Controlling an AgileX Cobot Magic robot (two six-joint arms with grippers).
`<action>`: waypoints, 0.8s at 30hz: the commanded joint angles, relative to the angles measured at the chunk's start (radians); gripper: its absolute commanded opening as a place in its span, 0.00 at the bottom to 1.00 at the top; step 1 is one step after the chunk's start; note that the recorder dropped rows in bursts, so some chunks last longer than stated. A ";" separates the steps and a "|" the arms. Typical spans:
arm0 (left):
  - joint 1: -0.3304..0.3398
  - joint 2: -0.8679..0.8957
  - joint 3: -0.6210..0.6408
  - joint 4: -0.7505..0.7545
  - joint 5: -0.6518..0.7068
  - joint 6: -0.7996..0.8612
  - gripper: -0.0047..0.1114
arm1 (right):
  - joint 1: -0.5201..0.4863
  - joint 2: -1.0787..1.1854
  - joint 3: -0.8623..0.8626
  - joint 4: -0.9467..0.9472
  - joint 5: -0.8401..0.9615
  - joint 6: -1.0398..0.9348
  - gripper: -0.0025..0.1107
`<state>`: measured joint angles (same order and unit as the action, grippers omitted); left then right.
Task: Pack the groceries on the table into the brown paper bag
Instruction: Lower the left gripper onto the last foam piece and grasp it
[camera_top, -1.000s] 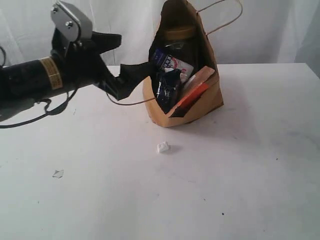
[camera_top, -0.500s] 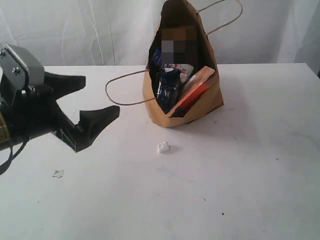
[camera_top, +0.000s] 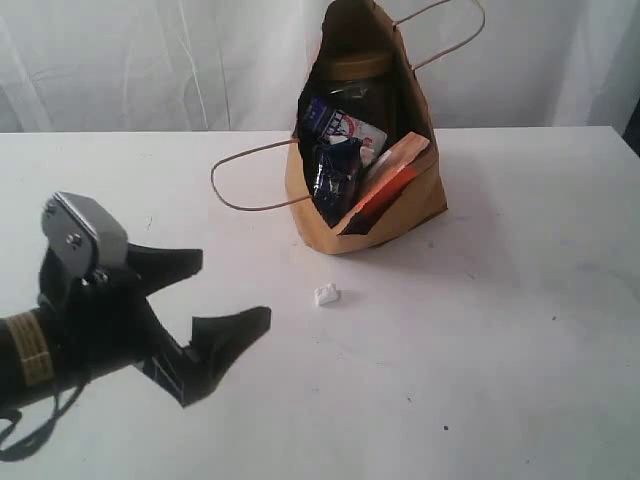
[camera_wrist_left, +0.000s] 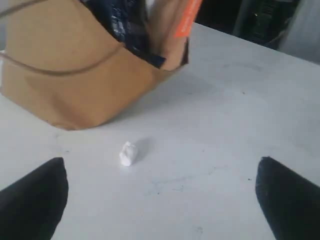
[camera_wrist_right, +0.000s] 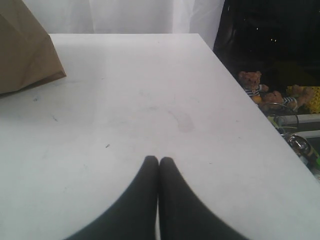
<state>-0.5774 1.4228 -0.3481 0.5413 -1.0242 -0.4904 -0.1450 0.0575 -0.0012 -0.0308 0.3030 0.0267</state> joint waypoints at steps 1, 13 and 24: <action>-0.074 0.139 -0.054 -0.044 -0.021 0.161 0.94 | -0.005 -0.006 0.001 -0.005 -0.004 0.002 0.02; -0.076 0.374 -0.303 0.118 -0.061 0.171 0.94 | -0.005 -0.006 0.001 -0.005 -0.004 0.002 0.02; -0.041 0.656 -0.561 0.186 -0.027 0.181 0.94 | -0.005 -0.006 0.001 -0.005 -0.004 0.002 0.02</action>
<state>-0.6207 2.0496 -0.8592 0.7063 -1.0422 -0.3045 -0.1450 0.0575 -0.0012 -0.0308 0.3030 0.0267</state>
